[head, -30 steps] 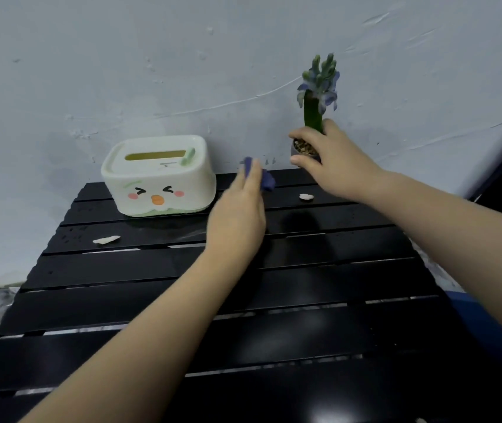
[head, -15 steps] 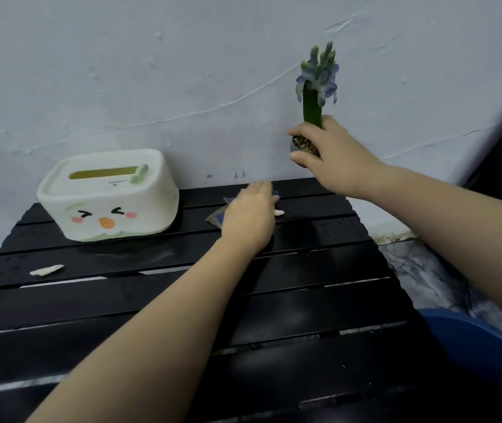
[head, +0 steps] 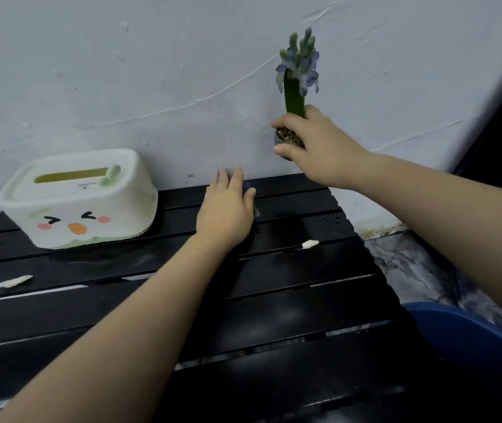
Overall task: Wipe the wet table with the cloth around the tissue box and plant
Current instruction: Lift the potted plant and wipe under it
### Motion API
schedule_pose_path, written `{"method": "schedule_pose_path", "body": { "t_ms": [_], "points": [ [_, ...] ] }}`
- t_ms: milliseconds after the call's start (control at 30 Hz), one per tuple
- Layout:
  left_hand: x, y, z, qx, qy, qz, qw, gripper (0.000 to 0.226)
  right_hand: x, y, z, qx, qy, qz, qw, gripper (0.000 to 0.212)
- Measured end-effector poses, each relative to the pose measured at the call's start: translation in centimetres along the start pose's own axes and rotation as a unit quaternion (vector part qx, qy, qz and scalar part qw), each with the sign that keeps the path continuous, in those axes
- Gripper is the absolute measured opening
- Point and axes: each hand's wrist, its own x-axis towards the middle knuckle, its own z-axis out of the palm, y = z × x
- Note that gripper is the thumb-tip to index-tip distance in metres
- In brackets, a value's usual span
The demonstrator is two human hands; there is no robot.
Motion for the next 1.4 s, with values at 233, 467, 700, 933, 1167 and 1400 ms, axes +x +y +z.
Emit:
{"method": "schedule_pose_path", "body": {
  "t_ms": [233,467,700,933,1167,1400],
  "points": [
    [2.1,5.6,3.1,-0.021,-0.06,0.15,0.987,0.021,0.6,0.5,-0.1,0.005,0.004,-0.005,1.0,0.04],
    [-0.4,10.5,4.1,-0.076,-0.162,0.287,0.941,0.027,0.4,1.3,-0.4,-0.007,0.006,-0.019,1.0,0.039],
    [-0.4,9.5,0.8,-0.239,-0.146,0.241,0.929,0.028,0.0,1.4,-0.2,-0.011,0.008,-0.013,1.0,0.039],
    [1.5,2.0,1.3,-0.072,-0.113,0.156,0.979,0.041,-0.1,0.6,-0.3,-0.005,0.003,-0.013,1.0,0.04],
    [-7.4,5.2,0.7,-0.149,-0.171,0.29,0.93,0.033,-0.7,-0.3,1.1,0.015,-0.046,-0.022,0.999,0.04],
    [-15.9,6.1,-3.9,-0.305,-0.278,0.275,0.869,0.03,-1.7,-0.9,3.8,0.025,-0.097,-0.017,0.995,0.043]
  ]
}}
